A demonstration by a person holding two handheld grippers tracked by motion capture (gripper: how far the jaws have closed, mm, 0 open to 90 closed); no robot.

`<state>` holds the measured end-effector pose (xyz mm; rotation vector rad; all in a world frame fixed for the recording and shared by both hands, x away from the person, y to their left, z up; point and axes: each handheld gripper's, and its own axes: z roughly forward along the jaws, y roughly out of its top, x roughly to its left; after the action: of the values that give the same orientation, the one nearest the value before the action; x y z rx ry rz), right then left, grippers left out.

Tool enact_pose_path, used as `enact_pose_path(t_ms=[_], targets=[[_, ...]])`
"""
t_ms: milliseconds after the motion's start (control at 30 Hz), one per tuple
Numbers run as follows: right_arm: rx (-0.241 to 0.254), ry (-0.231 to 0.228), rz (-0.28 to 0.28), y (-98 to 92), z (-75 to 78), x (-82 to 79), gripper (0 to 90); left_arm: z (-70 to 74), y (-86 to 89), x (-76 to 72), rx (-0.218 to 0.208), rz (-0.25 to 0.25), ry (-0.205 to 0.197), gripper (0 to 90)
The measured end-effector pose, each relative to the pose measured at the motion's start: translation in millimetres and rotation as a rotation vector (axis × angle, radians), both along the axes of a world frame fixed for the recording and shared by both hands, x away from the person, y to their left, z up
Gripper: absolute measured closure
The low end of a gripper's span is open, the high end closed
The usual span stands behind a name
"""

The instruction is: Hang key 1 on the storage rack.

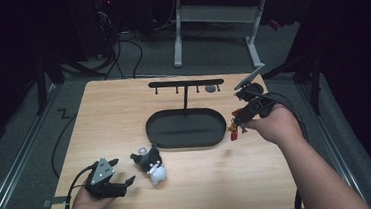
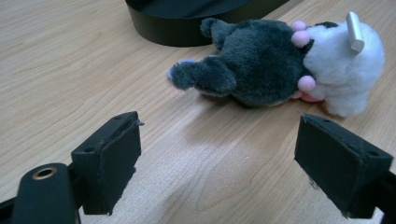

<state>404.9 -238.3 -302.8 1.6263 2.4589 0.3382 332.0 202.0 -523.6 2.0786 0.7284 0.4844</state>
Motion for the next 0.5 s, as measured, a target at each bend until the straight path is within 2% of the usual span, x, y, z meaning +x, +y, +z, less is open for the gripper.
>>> enact_pose_path(t_ms=[167,500], targets=[[0.012,0.011,-0.014,-4.5,0.4,6.1,61.4,0.1,0.1,-0.2,-0.003,-0.002,-0.001,15.0],[0.02,0.002,-0.019,-2.2,4.4,17.8,61.5,0.7,0.7,-0.4,-0.006,-0.003,-0.003,15.0]])
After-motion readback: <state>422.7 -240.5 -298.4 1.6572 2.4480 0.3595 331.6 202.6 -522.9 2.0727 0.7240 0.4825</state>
